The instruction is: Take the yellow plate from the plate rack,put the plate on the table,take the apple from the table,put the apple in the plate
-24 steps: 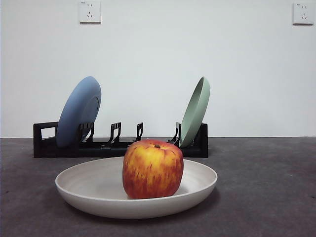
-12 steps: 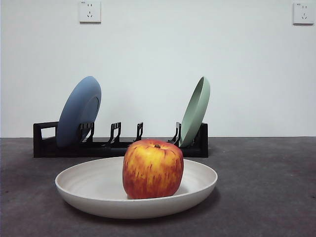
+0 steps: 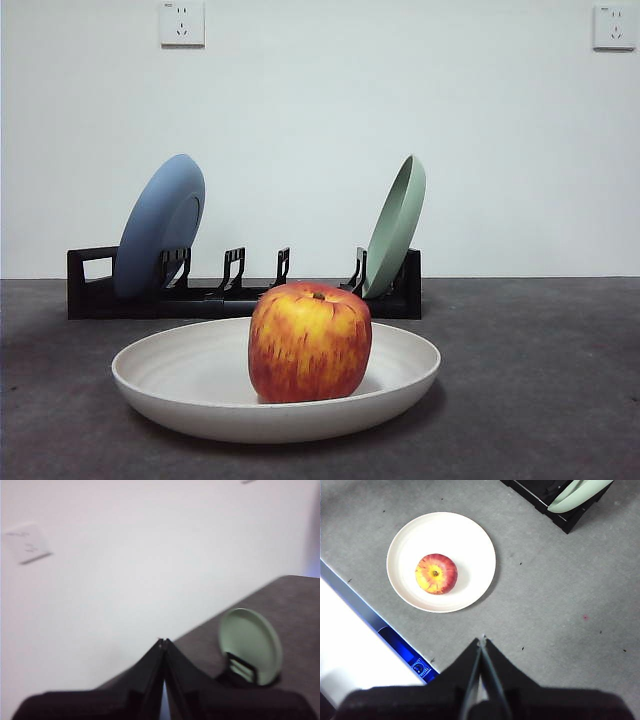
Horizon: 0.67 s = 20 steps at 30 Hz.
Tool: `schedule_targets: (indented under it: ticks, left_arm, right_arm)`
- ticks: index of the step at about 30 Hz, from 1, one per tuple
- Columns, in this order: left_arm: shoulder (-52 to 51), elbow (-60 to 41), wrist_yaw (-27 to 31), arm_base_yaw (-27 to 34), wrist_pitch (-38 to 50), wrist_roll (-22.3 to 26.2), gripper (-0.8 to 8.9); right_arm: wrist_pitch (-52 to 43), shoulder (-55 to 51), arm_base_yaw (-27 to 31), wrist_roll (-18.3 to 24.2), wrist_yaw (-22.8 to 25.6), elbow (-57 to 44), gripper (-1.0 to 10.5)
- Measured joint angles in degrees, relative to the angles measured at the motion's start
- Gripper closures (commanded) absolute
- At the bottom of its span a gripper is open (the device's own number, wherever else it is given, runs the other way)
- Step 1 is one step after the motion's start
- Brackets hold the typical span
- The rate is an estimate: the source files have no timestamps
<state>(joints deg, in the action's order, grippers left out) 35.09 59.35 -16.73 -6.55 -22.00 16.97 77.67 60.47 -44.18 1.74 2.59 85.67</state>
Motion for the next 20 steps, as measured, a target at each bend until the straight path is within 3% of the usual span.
schedule_targets:
  ticks: [4, 9, 20]
  left_arm:
    - [-6.8, -12.6, 0.0, 3.8, 8.9, -0.9, 8.17]
    - [-14.4, -29.4, 0.0, 6.9, 17.5, -5.2, 8.17]
    - [-29.4, -53.4, 0.2, 10.1, 18.2, -13.8, 8.17]
  right_arm:
    - [0.0, 0.0, 0.0, 0.0, 0.0, 0.0, 9.5]
    - [0.0, 0.0, 0.0, 0.0, 0.0, 0.0, 9.5]
    - [0.0, 0.0, 0.0, 0.0, 0.0, 0.0, 9.5]
